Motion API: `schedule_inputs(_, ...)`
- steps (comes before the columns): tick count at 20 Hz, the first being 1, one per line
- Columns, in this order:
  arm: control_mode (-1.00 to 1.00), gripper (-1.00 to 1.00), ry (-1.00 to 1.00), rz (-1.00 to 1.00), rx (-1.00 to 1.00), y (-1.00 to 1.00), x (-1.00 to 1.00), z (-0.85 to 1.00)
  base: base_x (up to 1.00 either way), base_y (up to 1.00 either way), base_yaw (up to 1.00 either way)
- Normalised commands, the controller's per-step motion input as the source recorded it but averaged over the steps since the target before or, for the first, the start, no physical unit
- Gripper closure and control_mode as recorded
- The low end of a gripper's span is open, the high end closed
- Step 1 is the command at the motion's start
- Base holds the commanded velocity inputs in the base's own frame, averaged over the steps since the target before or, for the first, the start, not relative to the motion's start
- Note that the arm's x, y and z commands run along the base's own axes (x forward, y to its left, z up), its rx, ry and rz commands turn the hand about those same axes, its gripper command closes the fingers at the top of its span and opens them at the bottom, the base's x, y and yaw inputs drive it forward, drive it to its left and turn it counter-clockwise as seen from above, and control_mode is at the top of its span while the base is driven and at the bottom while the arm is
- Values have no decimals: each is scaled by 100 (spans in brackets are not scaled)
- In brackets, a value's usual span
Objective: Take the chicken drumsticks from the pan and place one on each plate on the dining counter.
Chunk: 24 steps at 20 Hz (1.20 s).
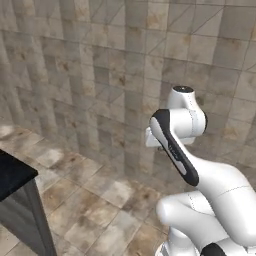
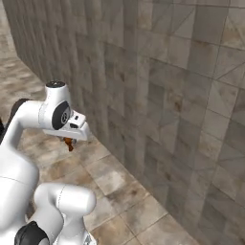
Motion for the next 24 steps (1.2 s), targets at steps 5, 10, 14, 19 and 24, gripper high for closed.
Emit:
schedule_inputs(5,100,100,0,0,0,0,0,0,90,-14,45)
schedule_inputs(10,100,100,0,0,0,0,0,0,93,-23,32)
schedule_inputs(14,100,100,0,0,0,0,0,0,91,-23,35)
schedule_inputs(19,100,100,0,0,0,0,0,0,83,-21,41)
schedule_inputs(24,100,100,0,0,0,0,0,0,77,-10,59)
